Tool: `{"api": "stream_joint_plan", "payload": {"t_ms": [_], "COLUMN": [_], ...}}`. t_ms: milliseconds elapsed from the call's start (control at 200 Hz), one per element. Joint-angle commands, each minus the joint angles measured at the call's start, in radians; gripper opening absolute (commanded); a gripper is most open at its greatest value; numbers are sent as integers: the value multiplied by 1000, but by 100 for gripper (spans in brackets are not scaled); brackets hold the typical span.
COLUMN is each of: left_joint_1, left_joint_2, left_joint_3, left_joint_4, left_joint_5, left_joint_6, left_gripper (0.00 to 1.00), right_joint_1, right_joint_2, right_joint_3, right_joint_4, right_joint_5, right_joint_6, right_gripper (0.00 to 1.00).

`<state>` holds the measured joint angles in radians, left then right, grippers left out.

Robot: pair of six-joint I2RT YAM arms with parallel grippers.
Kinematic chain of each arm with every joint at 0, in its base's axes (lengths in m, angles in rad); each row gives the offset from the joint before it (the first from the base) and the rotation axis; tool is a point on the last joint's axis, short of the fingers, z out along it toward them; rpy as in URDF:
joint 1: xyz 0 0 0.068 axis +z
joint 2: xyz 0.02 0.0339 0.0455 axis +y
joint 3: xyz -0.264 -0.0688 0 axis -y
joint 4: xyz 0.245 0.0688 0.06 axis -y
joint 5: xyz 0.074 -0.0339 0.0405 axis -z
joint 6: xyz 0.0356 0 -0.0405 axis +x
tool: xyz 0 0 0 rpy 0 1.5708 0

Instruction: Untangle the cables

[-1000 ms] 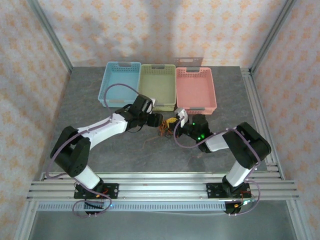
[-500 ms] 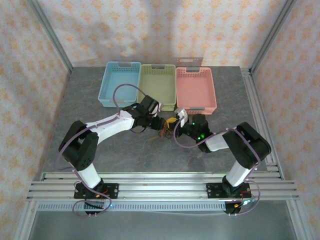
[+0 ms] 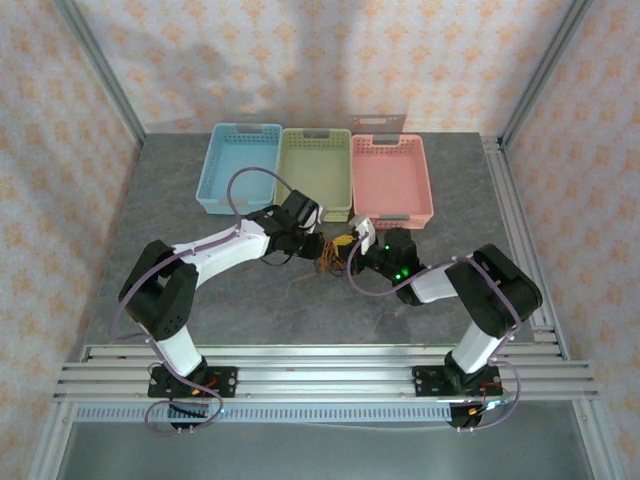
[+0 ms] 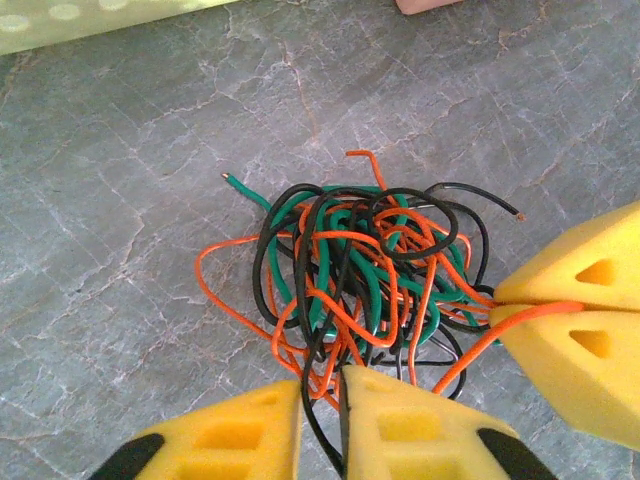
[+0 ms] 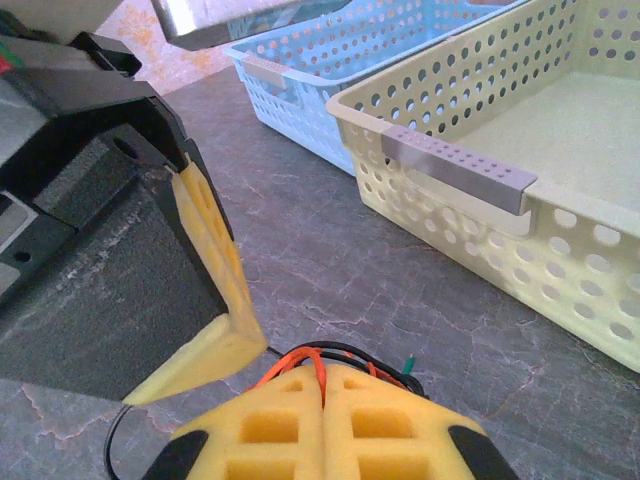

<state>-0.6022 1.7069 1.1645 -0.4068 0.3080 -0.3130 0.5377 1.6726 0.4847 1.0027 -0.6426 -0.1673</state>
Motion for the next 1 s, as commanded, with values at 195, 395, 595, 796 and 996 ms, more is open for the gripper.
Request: {"api": "stream_joint_plan", "payload": {"t_ms": [195,395,595,796,996], "left_joint_1": [-2,28,87,113,125], "left_joint_2": [-11,-94,-207,-319,-419], "left_joint_3": [16,-51,-135,-211,-271], "left_joint_4": [-17,27,84,115,129], "left_joint_5": [-44,-150,-225,-343,-470], "left_joint_6": [-5,-43,-98,-130,-161], "left_gripper": [0,0,0,0,0], "right_joint_1": [-2,-1,-1,-2,-2], "right_joint_2": [0,-16,-54,-81,-106], "right_joint_3": [14,-4,-37,-71,-101], "right_joint_4": [37,50,73,110,139], "right_joint_5": [32,138,317,518,764], "right_joint_6": [17,17,10,9,12], "right_gripper": [0,0,0,0,0]}}
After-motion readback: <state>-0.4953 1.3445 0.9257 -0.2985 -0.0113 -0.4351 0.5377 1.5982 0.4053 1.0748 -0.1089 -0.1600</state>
